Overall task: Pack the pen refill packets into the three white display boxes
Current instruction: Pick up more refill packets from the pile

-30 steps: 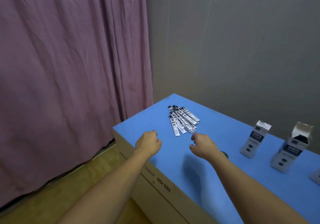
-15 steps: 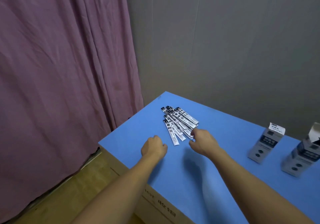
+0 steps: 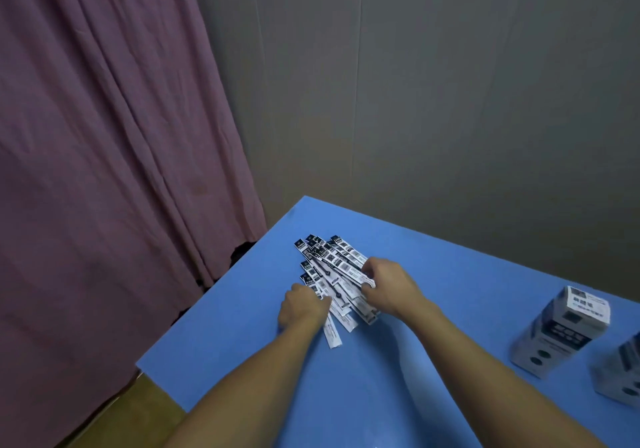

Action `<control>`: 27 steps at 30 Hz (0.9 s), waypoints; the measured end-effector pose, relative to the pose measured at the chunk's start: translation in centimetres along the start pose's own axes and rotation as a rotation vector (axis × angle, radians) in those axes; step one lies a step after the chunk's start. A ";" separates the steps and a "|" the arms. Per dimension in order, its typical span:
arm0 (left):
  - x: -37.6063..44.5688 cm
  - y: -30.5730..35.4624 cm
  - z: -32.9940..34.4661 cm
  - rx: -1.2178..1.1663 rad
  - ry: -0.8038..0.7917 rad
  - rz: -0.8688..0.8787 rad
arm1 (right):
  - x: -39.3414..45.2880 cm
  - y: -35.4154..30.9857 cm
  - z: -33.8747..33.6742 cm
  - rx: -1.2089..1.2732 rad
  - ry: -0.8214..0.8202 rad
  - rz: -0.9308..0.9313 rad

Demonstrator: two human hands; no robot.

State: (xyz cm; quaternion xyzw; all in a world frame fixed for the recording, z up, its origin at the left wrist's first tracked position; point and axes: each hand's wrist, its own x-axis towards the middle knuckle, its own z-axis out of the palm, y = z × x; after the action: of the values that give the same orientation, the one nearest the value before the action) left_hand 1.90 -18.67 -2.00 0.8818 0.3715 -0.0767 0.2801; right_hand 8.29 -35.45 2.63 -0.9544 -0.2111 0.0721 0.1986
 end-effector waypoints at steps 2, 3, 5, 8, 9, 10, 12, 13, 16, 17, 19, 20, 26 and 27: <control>1.0 0.3 0.0 -0.009 -0.011 -0.031 | 0.9 0.5 0.0 0.007 -0.011 -0.009; 1.5 0.3 0.0 -0.009 -0.020 -0.033 | 1.4 0.7 -0.1 0.010 -0.018 -0.015; 2.5 0.0 -0.6 -0.003 -0.024 -0.032 | 2.4 0.9 -0.2 0.020 -0.018 -0.023; 3.8 -1.1 -1.8 0.026 -0.045 -0.045 | 3.9 0.7 -0.2 0.029 -0.011 -0.042; 4.0 -1.4 -2.2 0.041 -0.051 -0.053 | 4.4 0.5 -0.1 0.030 -0.009 -0.052; 4.3 -1.7 -2.7 0.059 -0.051 -0.061 | 4.8 0.2 0.0 0.032 -0.007 -0.064; 4.7 -2.2 -3.5 0.077 -0.043 -0.079 | 5.5 -0.6 0.4 0.040 -0.005 -0.085; 4.9 -2.4 -3.8 0.077 -0.039 -0.086 | 5.7 -0.9 0.7 0.048 -0.007 -0.092; 5.5 -2.4 -3.6 0.040 -0.034 -0.122 | 5.9 -1.7 1.4 0.079 -0.022 -0.099; 5.5 -2.1 -3.4 0.010 -0.036 -0.141 | 5.9 -1.9 1.5 0.088 -0.025 -0.101; 5.0 -1.3 -2.9 -0.056 -0.045 -0.159 | 5.8 -2.0 1.8 0.107 -0.024 -0.101; 5.0 -0.8 -2.5 -0.089 -0.042 -0.161 | 5.8 -2.0 1.8 0.113 -0.021 -0.101; 3.6 1.7 -0.8 -0.141 -0.030 -0.211 | 5.3 -1.6 1.3 0.113 -0.012 -0.078; 3.1 2.2 -0.9 -0.144 -0.030 -0.219 | 5.2 -1.5 1.1 0.108 -0.014 -0.075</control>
State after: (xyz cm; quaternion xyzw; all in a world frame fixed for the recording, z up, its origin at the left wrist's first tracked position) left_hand 5.54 -17.49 -1.32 0.8122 0.4661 -0.0933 0.3382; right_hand 12.15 -31.55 1.93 -0.9332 -0.2437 0.0825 0.2510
